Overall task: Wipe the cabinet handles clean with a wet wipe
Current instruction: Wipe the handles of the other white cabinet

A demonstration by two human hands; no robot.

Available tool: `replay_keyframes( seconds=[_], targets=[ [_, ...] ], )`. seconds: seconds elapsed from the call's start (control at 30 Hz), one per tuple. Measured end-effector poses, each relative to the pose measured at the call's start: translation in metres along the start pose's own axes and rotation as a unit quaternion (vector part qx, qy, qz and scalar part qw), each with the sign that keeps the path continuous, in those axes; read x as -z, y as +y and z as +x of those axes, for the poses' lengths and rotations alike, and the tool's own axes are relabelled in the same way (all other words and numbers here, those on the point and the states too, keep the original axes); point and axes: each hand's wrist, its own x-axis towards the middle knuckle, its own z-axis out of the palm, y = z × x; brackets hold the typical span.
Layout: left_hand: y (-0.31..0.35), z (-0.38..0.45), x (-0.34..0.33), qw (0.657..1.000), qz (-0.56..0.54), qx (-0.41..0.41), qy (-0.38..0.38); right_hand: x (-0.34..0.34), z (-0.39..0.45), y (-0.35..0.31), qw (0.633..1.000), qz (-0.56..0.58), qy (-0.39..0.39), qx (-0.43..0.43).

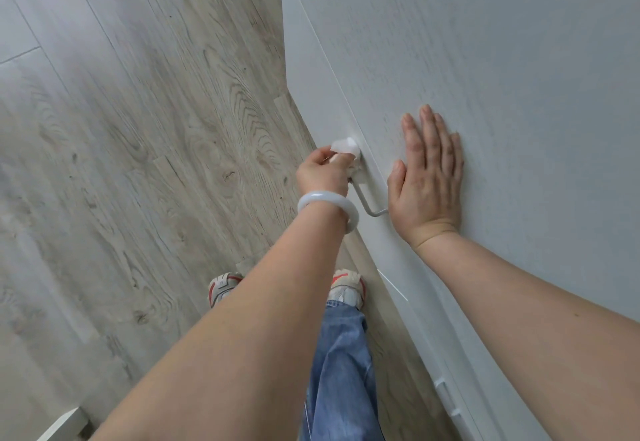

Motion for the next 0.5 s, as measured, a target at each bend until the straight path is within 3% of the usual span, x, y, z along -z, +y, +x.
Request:
replay_keyframes(
  seconds=[0.13, 0.3, 0.5],
  targets=[
    [-0.025, -0.016, -0.001, 0.994, -0.092, 0.054, -0.004, 0.0, 0.0, 0.0, 1.0, -0.002, 0.0, 0.001],
    [-0.038, -0.02, 0.011, 0.993, -0.03, 0.099, -0.063, 0.002, 0.0, -0.001, 1.0, -0.003, -0.001, -0.002],
    [-0.019, -0.01, 0.008, 0.989, -0.103, 0.091, -0.063, 0.002, 0.0, 0.0, 1.0, -0.005, -0.006, -0.001]
  ],
)
